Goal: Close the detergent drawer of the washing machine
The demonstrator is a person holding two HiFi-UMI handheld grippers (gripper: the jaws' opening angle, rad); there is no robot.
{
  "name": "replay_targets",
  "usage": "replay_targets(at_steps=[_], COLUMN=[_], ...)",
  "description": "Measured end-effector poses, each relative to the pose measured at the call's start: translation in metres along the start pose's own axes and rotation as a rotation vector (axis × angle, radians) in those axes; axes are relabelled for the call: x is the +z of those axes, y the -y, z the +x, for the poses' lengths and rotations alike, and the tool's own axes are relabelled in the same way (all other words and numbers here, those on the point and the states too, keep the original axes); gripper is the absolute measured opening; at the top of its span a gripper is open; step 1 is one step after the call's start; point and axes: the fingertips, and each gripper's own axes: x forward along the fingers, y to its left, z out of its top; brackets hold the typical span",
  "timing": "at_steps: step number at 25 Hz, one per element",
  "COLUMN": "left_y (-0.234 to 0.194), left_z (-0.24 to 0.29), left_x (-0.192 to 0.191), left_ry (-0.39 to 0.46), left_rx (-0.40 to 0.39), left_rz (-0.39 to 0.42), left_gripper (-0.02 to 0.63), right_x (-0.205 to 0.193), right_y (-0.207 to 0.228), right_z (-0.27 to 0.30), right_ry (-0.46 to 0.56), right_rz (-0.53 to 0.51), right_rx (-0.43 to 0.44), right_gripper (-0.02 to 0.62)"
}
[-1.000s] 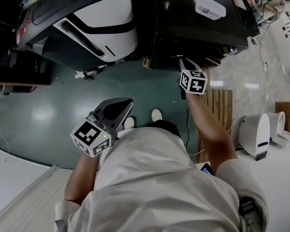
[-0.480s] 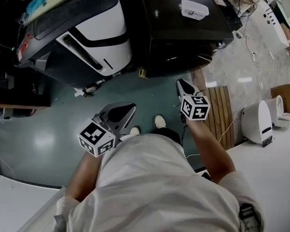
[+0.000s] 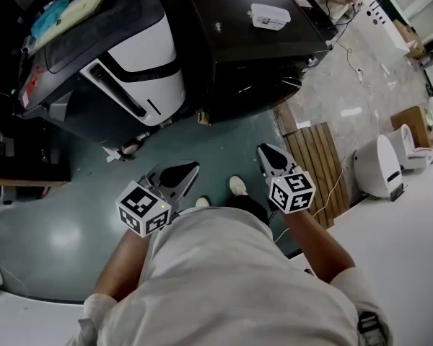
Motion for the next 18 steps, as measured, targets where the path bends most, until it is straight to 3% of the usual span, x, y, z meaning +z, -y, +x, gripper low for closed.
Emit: replay_targets(at_steps=[18], left_y=[0.016], left_z=[-0.027], left_x=[-0.029], left_ry=[-0.018], left_rx=[-0.031], left_rz=[-0.012], left_gripper=[-0.005], right_x=[-0.023], right_y=[-0.048], right_z=[-0.056], right_ry=[0.028], right_rz=[0.009], right_rx=[-0.016], right_gripper=[0.043])
